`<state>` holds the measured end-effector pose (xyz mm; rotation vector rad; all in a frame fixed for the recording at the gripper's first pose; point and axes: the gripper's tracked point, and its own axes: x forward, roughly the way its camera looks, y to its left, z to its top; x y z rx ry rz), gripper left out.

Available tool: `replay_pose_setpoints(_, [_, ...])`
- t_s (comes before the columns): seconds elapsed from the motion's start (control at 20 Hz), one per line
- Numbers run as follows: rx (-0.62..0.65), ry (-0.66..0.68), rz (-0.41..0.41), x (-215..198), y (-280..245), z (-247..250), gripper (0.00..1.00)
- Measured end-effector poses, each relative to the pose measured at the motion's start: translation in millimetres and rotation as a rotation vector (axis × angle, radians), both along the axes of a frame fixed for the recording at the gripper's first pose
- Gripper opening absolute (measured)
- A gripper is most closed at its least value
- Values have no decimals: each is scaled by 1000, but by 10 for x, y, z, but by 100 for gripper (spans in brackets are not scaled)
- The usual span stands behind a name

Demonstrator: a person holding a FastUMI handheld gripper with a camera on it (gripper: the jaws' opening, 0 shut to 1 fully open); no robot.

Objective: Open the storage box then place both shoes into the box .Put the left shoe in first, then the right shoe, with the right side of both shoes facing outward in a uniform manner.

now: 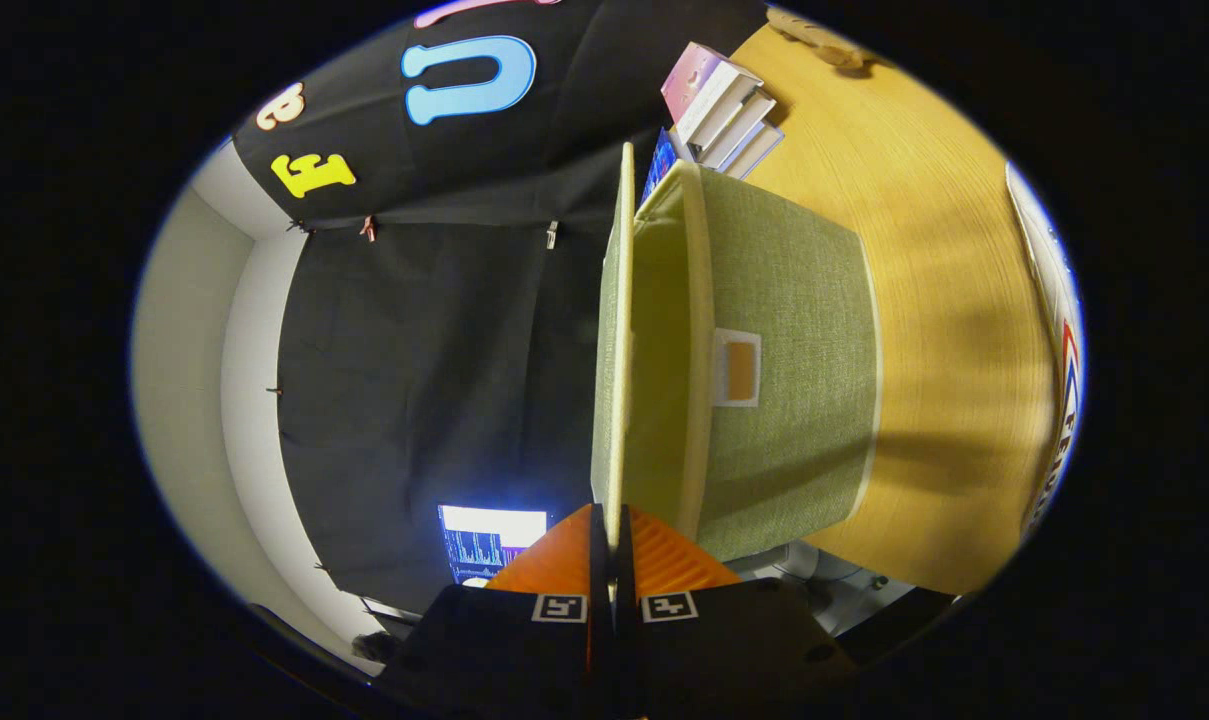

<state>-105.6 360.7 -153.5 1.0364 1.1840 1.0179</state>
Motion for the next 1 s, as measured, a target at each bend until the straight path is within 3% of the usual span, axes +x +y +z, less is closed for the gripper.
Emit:
replay_pose_setpoints(0.4, [-4,-115,57,40,462,750,6])
replay_pose_setpoints(0.65, [2,-209,111,7,1041,1113,6])
replay_pose_setpoints(1.0, [-21,-222,163,-56,2041,1233,6])
